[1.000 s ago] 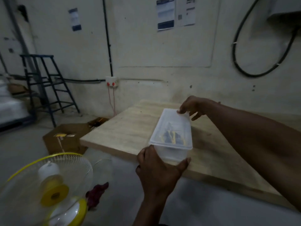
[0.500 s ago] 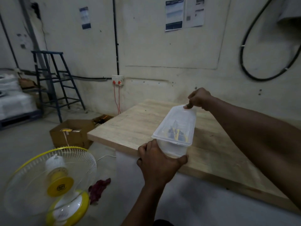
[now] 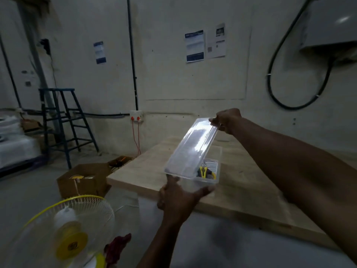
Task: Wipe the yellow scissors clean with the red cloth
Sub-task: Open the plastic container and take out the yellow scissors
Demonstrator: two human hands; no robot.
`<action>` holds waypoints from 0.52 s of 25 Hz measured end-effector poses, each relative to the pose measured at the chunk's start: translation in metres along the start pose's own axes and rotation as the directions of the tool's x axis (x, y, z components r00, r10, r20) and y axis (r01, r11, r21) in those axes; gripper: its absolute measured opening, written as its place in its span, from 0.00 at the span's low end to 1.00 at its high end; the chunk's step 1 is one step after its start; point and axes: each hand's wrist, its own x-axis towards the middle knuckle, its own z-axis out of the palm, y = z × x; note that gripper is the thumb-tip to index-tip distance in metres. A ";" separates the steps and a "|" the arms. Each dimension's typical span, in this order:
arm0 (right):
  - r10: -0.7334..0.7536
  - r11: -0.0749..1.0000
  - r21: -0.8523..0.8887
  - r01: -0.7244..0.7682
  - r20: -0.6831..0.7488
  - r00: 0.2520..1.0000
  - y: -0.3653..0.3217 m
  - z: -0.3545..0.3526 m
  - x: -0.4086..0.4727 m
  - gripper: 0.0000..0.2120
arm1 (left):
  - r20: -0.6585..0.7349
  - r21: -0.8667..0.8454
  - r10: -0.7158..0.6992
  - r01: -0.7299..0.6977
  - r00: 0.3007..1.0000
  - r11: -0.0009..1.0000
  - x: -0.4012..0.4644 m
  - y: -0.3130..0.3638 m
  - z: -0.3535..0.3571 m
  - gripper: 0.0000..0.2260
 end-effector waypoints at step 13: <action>-0.899 0.420 0.128 0.899 0.194 0.392 -0.011 0.060 -0.175 0.20 | 0.171 -0.808 -0.108 0.202 0.979 0.554 0.033 0.070 -0.150 0.42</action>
